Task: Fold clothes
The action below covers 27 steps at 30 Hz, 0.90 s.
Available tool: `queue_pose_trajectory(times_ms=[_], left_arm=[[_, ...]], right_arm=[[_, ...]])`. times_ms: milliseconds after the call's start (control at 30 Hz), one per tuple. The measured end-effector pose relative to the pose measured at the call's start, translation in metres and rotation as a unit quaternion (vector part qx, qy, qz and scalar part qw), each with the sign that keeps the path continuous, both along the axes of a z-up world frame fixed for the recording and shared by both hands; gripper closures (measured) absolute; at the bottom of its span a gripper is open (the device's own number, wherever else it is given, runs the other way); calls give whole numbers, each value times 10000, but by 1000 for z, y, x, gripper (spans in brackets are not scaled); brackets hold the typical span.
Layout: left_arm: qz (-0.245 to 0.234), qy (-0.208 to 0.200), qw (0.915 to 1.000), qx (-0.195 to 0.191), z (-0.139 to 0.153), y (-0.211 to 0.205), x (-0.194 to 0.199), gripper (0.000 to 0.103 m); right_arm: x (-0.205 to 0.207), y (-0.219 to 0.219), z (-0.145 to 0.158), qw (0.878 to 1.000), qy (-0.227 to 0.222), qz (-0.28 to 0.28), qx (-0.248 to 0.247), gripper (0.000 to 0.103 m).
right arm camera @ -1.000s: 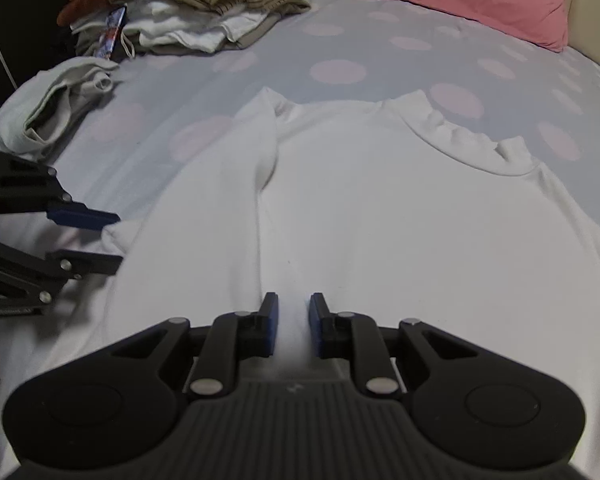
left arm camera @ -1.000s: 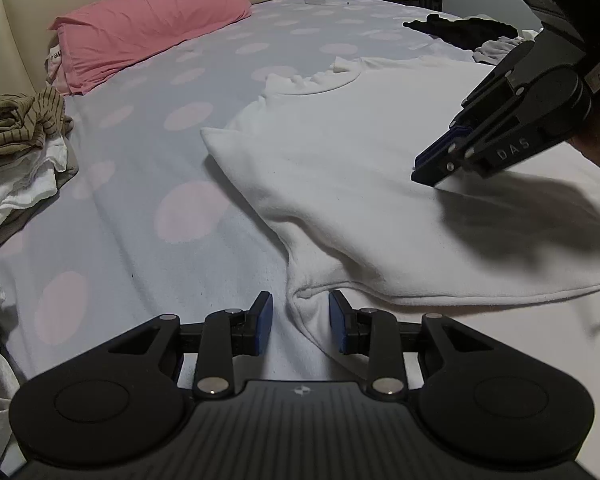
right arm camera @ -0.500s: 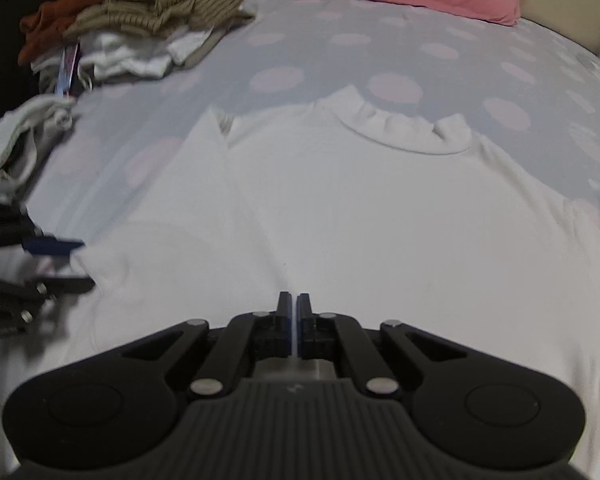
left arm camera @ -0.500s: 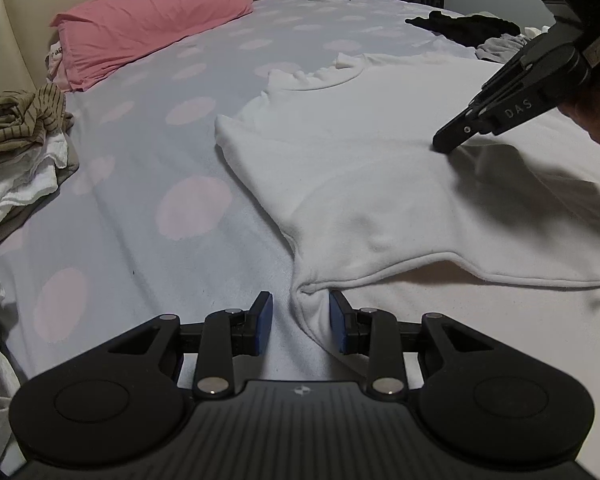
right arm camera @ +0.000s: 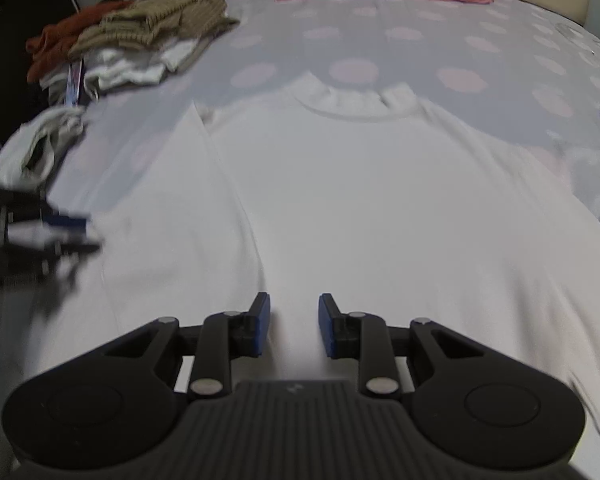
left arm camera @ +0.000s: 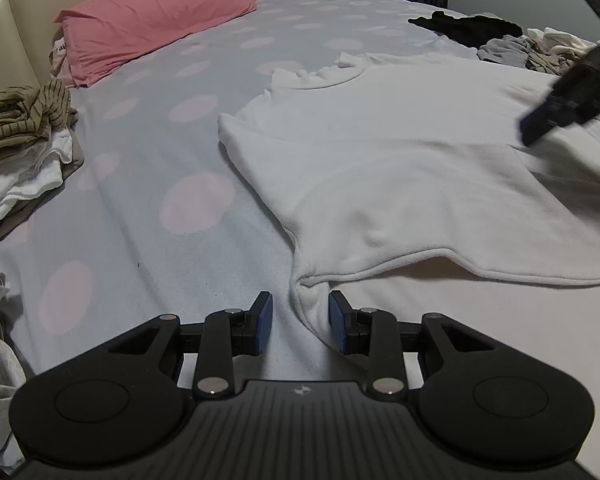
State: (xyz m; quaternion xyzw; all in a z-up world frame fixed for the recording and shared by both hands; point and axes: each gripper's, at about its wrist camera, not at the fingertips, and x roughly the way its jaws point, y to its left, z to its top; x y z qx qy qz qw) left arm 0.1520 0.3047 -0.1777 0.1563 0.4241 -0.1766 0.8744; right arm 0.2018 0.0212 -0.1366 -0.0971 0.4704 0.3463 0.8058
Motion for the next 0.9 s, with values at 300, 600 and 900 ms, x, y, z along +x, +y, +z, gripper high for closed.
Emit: queue_pose_trajectory(times_ms=[300,600,900], left_arm=[[29,32,10000,26,0,-1,1,74],[148,-71,9998,116,-2,-2,-3,74],[132,-113,9997,166,-2,-4,-5,74]], right_arm=[[-35,-42,-15,9983,429,271,-276,74],[-46,-47,-10,9990,296,242,-229,99],[-54,-56,-14,9994,176,-112,-276,94]])
